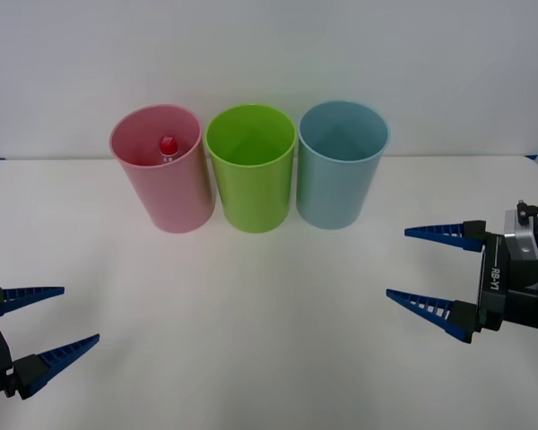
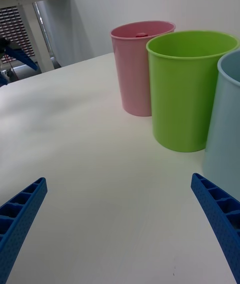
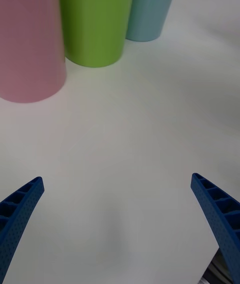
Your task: Put cans in the blue bin and PET bottles in the pink bin and trash in the green bin.
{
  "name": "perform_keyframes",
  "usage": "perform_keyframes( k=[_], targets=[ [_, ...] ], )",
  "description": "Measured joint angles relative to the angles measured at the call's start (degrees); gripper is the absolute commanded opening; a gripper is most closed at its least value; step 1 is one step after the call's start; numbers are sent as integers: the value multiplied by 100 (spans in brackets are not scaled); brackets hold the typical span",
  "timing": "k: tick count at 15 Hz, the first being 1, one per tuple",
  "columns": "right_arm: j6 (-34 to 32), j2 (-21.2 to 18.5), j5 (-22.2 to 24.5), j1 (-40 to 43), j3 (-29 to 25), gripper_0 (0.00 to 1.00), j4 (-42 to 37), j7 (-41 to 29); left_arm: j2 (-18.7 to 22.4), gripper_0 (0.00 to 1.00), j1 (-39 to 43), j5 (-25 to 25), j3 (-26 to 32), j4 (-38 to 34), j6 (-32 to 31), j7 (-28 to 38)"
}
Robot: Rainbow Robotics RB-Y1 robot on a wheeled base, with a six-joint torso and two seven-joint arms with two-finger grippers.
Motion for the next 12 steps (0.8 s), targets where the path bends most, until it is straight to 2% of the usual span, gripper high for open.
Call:
perform_keyframes(
  k=[3,12],
  targets=[
    [0,0,0,0,0,100,0,0,-125,100,259,-260,4,-271,-5,131],
    [0,0,0,0,0,100,0,0,-339,100,483,-294,63,-393,41,169]
  ],
)
